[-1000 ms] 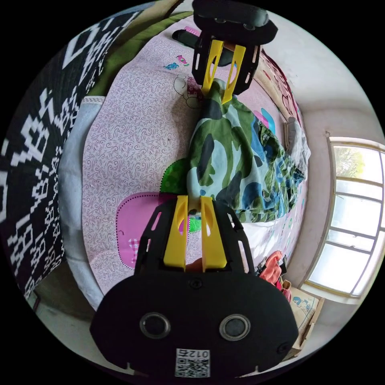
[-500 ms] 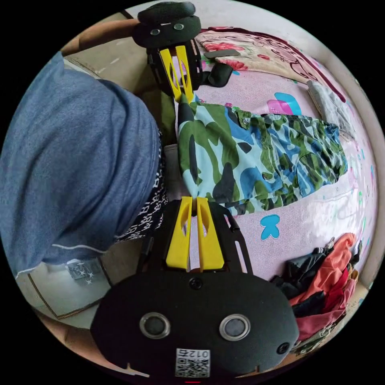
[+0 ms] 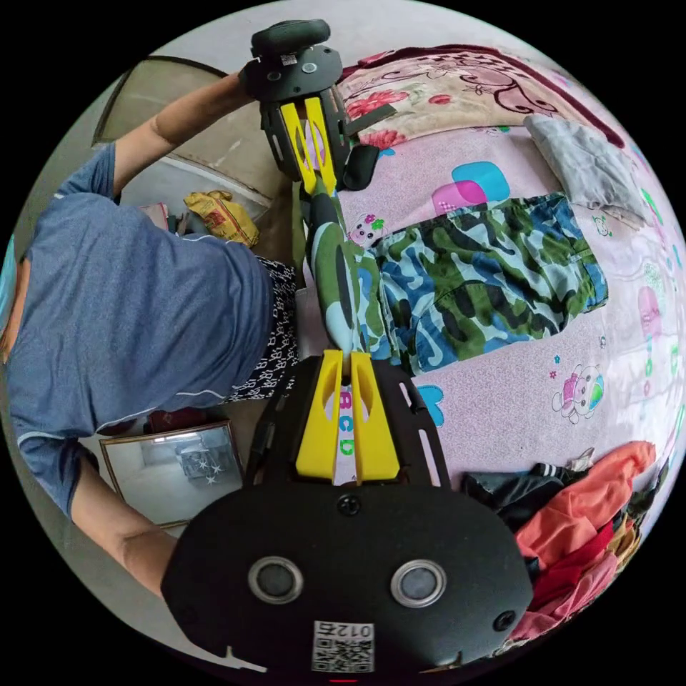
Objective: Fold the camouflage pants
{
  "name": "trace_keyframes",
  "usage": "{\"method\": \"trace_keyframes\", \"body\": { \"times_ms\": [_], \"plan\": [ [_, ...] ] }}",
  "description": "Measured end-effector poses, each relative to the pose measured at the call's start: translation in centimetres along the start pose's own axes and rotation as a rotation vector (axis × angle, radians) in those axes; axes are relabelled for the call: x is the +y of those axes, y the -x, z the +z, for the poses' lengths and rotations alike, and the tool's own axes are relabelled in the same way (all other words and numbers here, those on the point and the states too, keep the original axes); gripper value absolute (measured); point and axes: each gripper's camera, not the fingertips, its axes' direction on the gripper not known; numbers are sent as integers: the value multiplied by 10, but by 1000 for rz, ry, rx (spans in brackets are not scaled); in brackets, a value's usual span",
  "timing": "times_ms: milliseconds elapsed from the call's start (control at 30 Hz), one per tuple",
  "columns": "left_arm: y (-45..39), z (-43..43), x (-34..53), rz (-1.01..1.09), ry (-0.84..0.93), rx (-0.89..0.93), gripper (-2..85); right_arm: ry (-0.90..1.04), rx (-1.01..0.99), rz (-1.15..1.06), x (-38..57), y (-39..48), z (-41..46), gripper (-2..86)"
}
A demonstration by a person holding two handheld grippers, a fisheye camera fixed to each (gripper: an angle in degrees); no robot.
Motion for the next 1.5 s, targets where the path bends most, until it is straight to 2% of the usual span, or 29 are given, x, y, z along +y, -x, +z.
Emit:
{"method": "trace_keyframes", "body": {
  "times_ms": [267, 500, 633, 700, 767, 800, 833, 900, 933, 1033, 1100, 1167, 1200, 1333, 1400, 1500],
  "plan": [
    [226, -35, 3, -181, 27, 66, 2, 28, -3, 114, -37, -235, -30, 15],
    [337, -21, 15, -226, 69, 149, 5, 10, -7, 208, -34, -345, 0, 16],
    [394, -16, 55, -430, 43, 144, 8, -98, -15, 382, -3, -385, 16, 16],
    [400, -29, 84, -468, -64, 130, 6, -204, -36, 431, 25, -388, 11, 16],
    [392, -57, 130, -526, -286, 111, 5, -435, -11, 512, 74, -375, -9, 13],
    [386, -63, 141, -531, -339, 101, 5, -491, 16, 531, 86, -368, -14, 13],
    [367, -73, 158, -524, -428, 57, 4, -575, 108, 556, 105, -346, -21, 10],
    [330, -75, 169, -504, -481, -16, 4, -642, 239, 524, 115, -301, -21, 5],
    [305, -68, 168, -491, -488, -55, 3, -651, 279, 488, 111, -273, -11, 3],
    [258, -27, 141, -433, -410, -164, 2, -510, 434, 402, 73, -229, 43, 1],
    [253, 0, 127, -448, -336, -224, 2, -453, 491, 389, 58, -225, 68, 0],
    [269, 24, 131, -528, -286, -264, 0, -432, 556, 477, 63, -240, 85, -1],
    [274, 28, 136, -542, -284, -252, 0, -416, 565, 507, 66, -246, 88, -1],
    [311, 43, 192, -670, -416, 54, -1, -450, 449, 580, 93, -256, 97, 0],
    [308, 35, 214, -707, -488, 77, -1, -481, 457, 622, 108, -244, 88, 1],
    [280, 9, 257, -740, -608, 25, 0, -493, 580, 592, 137, -191, 74, 4]
  ]
}}
